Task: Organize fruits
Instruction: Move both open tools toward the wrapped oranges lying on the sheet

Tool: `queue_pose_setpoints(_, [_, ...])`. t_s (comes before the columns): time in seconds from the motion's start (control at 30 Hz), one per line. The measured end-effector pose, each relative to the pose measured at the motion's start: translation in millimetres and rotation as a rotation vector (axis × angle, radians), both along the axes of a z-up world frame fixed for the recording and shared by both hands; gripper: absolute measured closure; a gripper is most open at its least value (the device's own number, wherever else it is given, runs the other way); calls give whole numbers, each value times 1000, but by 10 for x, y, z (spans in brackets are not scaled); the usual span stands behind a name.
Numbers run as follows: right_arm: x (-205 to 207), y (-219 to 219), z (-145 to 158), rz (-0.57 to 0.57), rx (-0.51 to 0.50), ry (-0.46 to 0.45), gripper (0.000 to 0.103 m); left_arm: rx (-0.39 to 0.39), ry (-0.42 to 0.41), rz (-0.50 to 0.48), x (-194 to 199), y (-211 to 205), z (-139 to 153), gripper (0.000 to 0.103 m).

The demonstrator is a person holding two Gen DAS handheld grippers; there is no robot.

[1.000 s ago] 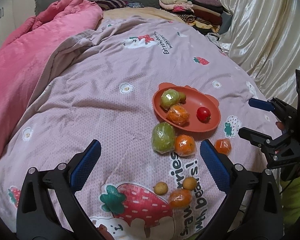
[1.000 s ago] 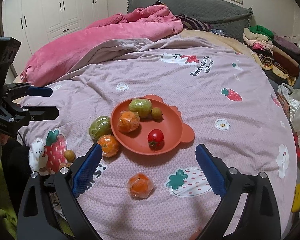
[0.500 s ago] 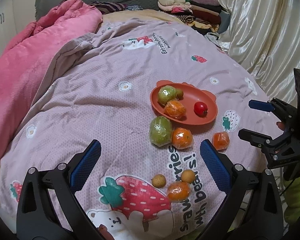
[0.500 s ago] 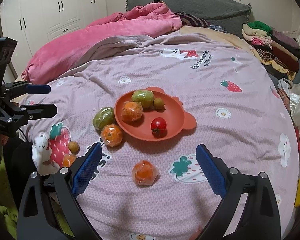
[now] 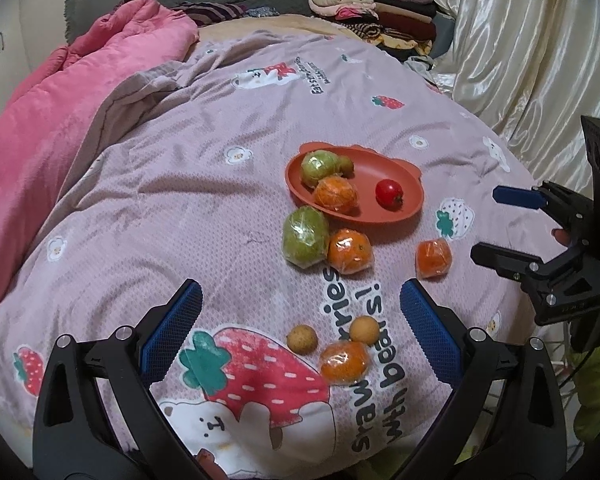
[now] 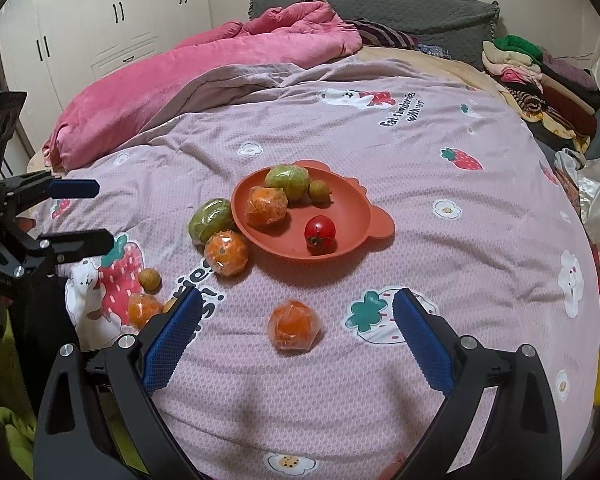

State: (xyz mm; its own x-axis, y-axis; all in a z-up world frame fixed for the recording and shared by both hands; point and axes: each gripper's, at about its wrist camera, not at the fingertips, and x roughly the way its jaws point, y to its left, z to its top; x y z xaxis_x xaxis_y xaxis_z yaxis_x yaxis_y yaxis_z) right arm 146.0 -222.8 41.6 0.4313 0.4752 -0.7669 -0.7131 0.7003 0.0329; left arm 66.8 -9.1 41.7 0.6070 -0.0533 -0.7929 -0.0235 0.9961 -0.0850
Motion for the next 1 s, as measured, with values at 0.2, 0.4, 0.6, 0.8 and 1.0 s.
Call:
queue_pose_setpoints(0.2, [-25, -39, -23, -7, 2, 7, 7, 2, 15, -19, -59, -87, -83, 10])
queue_pose_setpoints(0.4, [-52, -63, -67, -13, 4, 17, 7, -5, 24, -18, -159, -100, -165, 10])
queue_pose_setpoints(0.6, [-62, -102, -107, -25, 9, 25, 7, -19, 35, -13, -301, -50, -260, 10])
queue_pose_setpoints(0.8, [-85, -151, -224, -43, 13, 51, 7, -44, 51, -10, -445, -20, -410, 10])
queue_pose_setpoints(1.0, [-107, -191, -381, -60, 12, 88, 7, -52, 63, -27, -454, -67, -469, 10])
